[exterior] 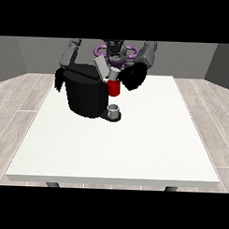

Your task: Insert the coffee pod into the coffee machine and close the lid

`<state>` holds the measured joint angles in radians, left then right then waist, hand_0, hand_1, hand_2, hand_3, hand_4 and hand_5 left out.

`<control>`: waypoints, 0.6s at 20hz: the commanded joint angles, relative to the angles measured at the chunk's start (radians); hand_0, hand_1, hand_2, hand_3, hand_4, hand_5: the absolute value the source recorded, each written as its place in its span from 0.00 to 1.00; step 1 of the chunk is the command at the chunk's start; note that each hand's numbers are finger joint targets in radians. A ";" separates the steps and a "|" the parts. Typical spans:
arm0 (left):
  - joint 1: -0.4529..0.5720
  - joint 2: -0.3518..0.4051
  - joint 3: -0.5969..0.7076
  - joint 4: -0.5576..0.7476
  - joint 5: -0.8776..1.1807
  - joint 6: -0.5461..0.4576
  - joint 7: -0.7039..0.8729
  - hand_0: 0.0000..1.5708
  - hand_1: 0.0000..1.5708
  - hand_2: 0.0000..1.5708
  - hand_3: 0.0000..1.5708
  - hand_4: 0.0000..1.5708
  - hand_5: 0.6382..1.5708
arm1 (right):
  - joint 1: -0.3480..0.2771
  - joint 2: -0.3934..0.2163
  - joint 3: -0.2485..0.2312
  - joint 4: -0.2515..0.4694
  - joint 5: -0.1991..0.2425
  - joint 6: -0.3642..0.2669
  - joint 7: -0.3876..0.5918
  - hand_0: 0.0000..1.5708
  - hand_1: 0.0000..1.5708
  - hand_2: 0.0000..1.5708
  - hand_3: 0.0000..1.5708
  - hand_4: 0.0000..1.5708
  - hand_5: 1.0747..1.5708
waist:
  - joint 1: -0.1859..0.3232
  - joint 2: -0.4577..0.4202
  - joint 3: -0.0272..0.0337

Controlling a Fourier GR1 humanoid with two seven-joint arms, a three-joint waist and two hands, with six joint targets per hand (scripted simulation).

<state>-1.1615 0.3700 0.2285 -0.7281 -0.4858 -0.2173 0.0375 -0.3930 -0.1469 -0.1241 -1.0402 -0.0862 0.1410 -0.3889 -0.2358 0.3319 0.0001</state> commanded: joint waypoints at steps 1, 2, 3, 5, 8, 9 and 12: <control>0.000 0.025 -0.033 0.010 -0.026 -0.024 -0.039 0.91 0.91 0.93 0.85 0.40 1.00 | -0.024 -0.023 -0.018 0.021 -0.016 0.027 -0.005 0.00 0.00 0.00 0.00 0.17 1.00 | -0.002 0.017 0.0003; -0.034 0.059 -0.021 0.031 -0.023 -0.050 -0.016 0.89 0.89 0.93 0.86 0.42 1.00 | -0.029 -0.011 0.000 0.011 0.017 -0.017 0.009 0.00 0.00 0.00 0.00 0.16 1.00 | -0.011 0.020 0.0002; -0.026 0.062 -0.010 0.046 -0.021 -0.034 -0.016 0.91 0.91 0.95 0.90 0.43 1.00 | -0.023 -0.010 -0.001 -0.002 -0.004 0.008 0.028 0.00 0.00 0.00 0.00 0.12 1.00 | -0.031 0.012 0.0001; -0.021 0.030 -0.018 0.041 -0.028 0.004 -0.025 0.97 0.97 0.97 0.92 0.44 1.00 | -0.057 -0.031 -0.014 0.010 -0.008 0.016 0.035 0.00 0.00 0.00 0.00 0.13 1.00 | -0.029 0.034 0.0002; -0.032 0.064 0.005 0.062 -0.011 -0.022 -0.023 0.90 0.90 0.93 0.86 0.42 1.00 | -0.045 -0.001 0.001 0.002 0.002 -0.015 0.061 0.00 0.00 0.00 0.00 0.17 1.00 | -0.032 0.012 0.0000; -0.065 0.051 0.002 0.045 -0.014 -0.007 0.008 0.92 0.92 0.93 0.87 0.41 1.00 | -0.059 -0.011 -0.001 0.036 0.008 0.000 0.035 0.00 0.00 0.00 0.00 0.17 1.00 | -0.025 0.022 0.0004; -0.068 0.034 -0.008 0.034 -0.023 0.017 0.011 0.89 0.89 0.92 0.87 0.38 1.00 | -0.066 0.004 -0.006 0.067 0.013 -0.021 0.016 0.00 0.00 0.00 0.00 0.17 1.00 | -0.015 0.033 0.0005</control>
<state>-1.2041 0.4251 0.2258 -0.6972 -0.5036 -0.2253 0.0286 -0.4490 -0.1646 -0.1353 -1.0044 -0.0876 0.1458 -0.3597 -0.2549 0.3553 0.0005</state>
